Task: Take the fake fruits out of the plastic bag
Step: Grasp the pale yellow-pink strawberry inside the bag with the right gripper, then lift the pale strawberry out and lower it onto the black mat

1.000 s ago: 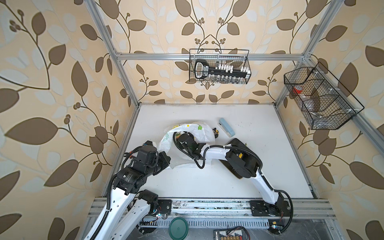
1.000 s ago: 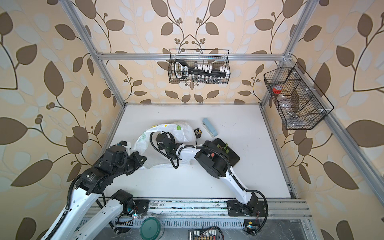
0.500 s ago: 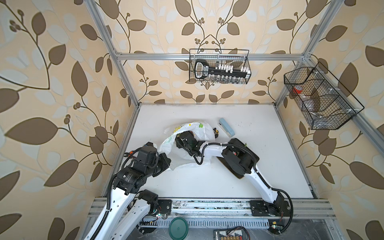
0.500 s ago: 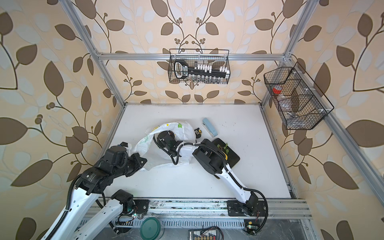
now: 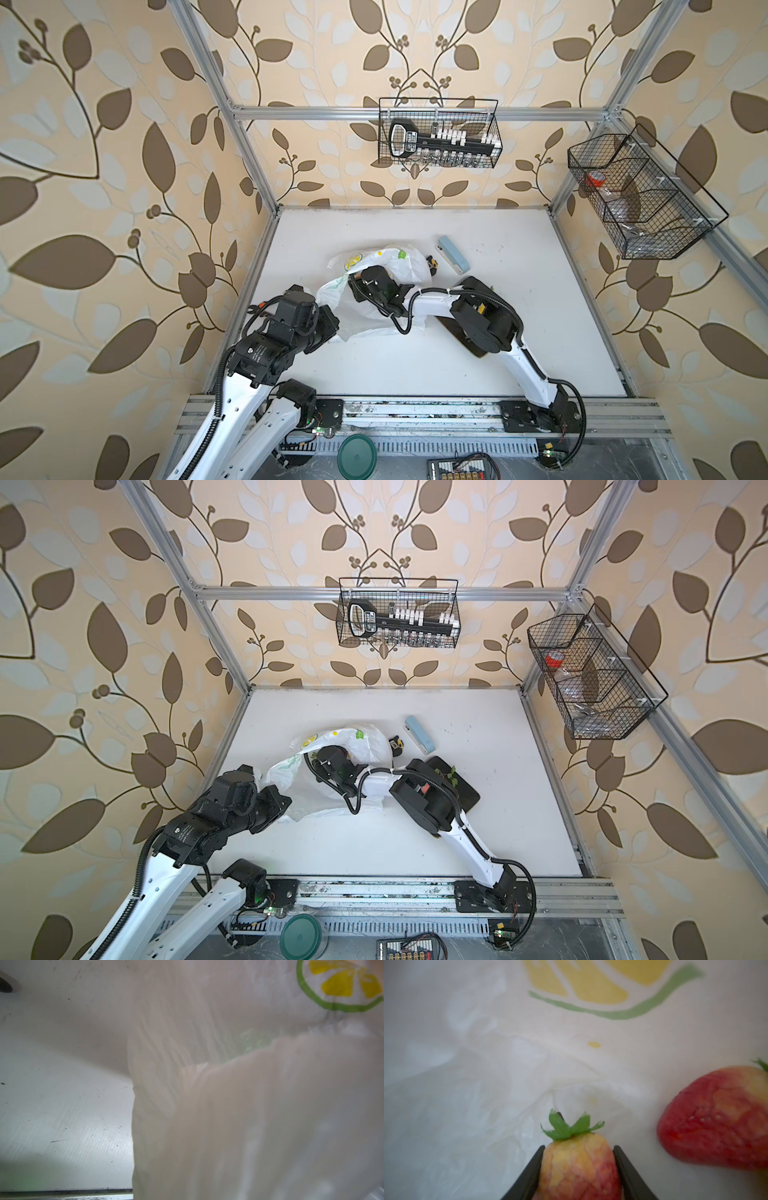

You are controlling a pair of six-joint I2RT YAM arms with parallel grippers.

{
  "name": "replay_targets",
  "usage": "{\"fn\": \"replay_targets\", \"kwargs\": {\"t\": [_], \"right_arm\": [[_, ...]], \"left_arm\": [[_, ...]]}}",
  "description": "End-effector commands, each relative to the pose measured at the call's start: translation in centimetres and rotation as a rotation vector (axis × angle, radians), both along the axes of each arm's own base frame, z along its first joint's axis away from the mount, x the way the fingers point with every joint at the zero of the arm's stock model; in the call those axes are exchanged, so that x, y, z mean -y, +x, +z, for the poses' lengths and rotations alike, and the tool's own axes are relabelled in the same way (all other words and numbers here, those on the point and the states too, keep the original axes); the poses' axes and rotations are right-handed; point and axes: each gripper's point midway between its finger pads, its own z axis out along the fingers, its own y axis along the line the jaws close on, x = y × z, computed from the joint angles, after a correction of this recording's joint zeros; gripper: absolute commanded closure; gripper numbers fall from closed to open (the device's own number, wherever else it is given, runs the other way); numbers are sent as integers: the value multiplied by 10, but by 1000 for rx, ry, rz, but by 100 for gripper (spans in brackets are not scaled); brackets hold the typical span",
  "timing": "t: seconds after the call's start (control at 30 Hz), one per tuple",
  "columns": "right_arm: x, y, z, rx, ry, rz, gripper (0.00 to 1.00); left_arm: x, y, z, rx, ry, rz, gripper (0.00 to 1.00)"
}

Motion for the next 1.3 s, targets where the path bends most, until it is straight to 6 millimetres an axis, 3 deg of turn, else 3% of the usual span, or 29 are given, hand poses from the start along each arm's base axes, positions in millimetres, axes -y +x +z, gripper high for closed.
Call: {"fn": "replay_targets", "kwargs": {"t": [0.0, 0.13, 0.27, 0.37, 0.53, 0.7, 0.8, 0.93, 1.13, 1.27], "right_arm": [[-21, -40, 50, 81, 68, 170, 59], [-21, -85, 63, 97, 59, 354, 60], [-5, -117, 72, 115, 24, 481, 62], [11, -138, 84, 141, -5, 564, 62], [41, -174, 123, 176, 3, 671, 62], [85, -193, 139, 150, -26, 629, 62], [123, -185, 148, 139, -49, 454, 61], [203, -156, 142, 45, -113, 20, 60], [349, -145, 100, -190, -185, -583, 59], [412, -137, 79, -287, -171, -767, 59]], "left_arm": [[-13, 5, 10, 44, 24, 86, 100], [-20, 8, 13, 60, 32, 136, 100], [-24, 10, 15, 64, 35, 168, 100], [-27, 10, 15, 65, 36, 188, 100], [-29, 10, 11, 55, 33, 216, 100], [-28, 13, 7, 51, 30, 221, 100], [-28, 15, 6, 50, 33, 221, 100], [-26, 17, 1, 39, 41, 204, 100], [-22, 19, -5, 29, 37, 190, 100], [-19, 21, -5, 19, 39, 171, 100]]}}
